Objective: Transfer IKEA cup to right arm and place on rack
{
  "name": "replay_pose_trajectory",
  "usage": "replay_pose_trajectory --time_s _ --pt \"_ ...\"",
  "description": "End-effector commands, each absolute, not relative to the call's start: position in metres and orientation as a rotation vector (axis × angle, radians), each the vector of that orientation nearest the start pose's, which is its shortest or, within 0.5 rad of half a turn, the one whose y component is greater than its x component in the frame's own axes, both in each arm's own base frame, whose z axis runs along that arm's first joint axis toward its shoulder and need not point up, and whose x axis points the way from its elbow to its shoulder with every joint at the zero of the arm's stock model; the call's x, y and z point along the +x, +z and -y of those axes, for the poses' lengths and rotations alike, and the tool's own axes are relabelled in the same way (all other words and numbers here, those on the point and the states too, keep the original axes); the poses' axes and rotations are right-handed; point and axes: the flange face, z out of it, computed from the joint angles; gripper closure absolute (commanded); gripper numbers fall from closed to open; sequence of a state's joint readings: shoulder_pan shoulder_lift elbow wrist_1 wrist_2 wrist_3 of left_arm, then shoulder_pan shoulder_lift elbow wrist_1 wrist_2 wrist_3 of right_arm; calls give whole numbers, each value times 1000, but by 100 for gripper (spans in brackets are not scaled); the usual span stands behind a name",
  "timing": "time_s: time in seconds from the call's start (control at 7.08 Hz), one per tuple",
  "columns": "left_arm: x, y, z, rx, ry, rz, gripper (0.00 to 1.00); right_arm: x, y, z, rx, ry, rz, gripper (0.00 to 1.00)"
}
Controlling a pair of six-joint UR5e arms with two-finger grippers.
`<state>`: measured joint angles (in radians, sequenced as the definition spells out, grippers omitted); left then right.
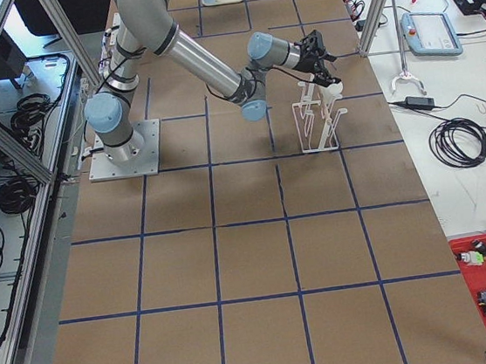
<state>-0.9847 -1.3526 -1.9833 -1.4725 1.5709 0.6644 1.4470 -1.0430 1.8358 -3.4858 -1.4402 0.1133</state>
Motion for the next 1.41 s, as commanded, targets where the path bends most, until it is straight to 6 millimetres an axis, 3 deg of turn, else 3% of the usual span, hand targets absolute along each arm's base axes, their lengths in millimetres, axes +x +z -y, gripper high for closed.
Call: replay_pose_trajectory --time_s 0.0,0.14,0.42,0.56,0.85,1.13,1.27 --pt "103 350 396 127 117 -3190 1 86 351 617 161 -1705 -2487 0" --pt "104 320 396 117 95 -3181 1 102 381 605 130 -1697 -2478 0" --pt "99 290 389 18 121 -3191 1 127 457 564 125 -1699 -2421 0" --pt "96 277 384 5 149 -3200 1 139 471 534 157 -1678 -2377 0" --pt "102 257 390 -4 156 -3196 1 165 477 479 244 -1602 -2277 0" --pt "106 237 394 -101 195 -3196 1 170 476 450 498 -1498 -2091 0" --pt "106 236 394 -131 202 -3194 1 175 471 444 602 -1431 -1998 0"
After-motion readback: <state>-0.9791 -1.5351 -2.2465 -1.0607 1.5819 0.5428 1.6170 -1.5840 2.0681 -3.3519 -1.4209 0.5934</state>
